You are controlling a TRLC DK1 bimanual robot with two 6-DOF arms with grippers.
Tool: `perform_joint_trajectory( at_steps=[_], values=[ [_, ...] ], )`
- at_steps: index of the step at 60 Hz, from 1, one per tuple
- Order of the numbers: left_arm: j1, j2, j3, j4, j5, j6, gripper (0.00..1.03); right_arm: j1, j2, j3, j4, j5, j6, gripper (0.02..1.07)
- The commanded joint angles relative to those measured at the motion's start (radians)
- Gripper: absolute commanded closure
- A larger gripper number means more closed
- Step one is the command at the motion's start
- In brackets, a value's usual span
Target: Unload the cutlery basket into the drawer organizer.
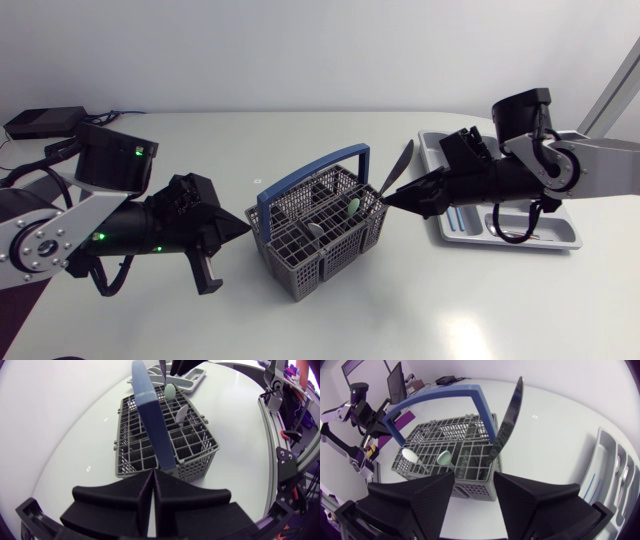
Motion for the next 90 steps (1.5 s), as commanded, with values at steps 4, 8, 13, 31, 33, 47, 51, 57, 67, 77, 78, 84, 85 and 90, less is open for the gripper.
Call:
perform_joint_trajectory(
  at_steps=[4, 8, 13, 31, 33, 47, 51, 57, 67, 77, 78, 84, 85, 90],
  values=[
    [-0.008, -0.009, -0.031, -0.002, 0.009, -0.021, 0.95, 0.017, 0.056, 0.034, 0.041, 0.01, 0.054, 0.47],
    [-0.008, -0.009, -0.034, -0.001, 0.009, -0.021, 0.95, 0.026, 0.065, 0.042, 0.049, 0.013, 0.058, 0.47],
    [-0.005, -0.009, -0.039, 0.002, 0.009, -0.021, 0.95, 0.035, 0.077, 0.051, 0.059, 0.024, 0.063, 0.47],
    [-0.002, -0.009, -0.051, 0.016, 0.009, -0.019, 0.95, 0.041, 0.125, 0.092, 0.087, 0.053, 0.075, 0.59],
    [0.0, -0.009, -0.051, 0.016, 0.009, -0.018, 0.95, 0.041, 0.129, 0.096, 0.09, 0.053, 0.075, 0.63],
    [0.001, -0.009, -0.054, 0.017, 0.009, -0.016, 0.95, 0.038, 0.143, 0.097, 0.105, 0.055, 0.074, 0.81],
    [0.001, -0.009, -0.054, 0.017, 0.009, -0.016, 0.95, 0.038, 0.148, 0.1, 0.105, 0.055, 0.072, 0.89],
    [0.001, -0.009, -0.054, 0.017, 0.009, -0.018, 0.96, 0.035, 0.151, 0.103, 0.107, 0.055, 0.066, 0.99],
    [0.0, -0.011, -0.052, 0.017, 0.009, -0.019, 0.95, 0.033, 0.151, 0.1, 0.105, 0.055, 0.065, 1.02],
    [-0.002, -0.012, -0.055, 0.017, 0.009, -0.019, 0.96, 0.02, 0.12, 0.105, 0.098, 0.053, 0.063, 1.02],
    [-0.002, -0.012, -0.057, 0.017, 0.009, -0.019, 0.96, 0.018, 0.117, 0.105, 0.096, 0.053, 0.063, 1.02],
    [-0.002, -0.012, -0.059, 0.017, 0.009, -0.019, 0.96, 0.01, 0.091, 0.117, 0.076, 0.053, 0.063, 1.02],
    [-0.002, -0.012, -0.059, 0.017, 0.009, -0.019, 0.96, 0.009, 0.086, 0.12, 0.072, 0.053, 0.063, 1.02],
    [0.0, -0.012, -0.06, 0.017, 0.009, -0.018, 0.96, 0.0, 0.067, 0.137, 0.047, 0.049, 0.062, 1.02]
  ],
)
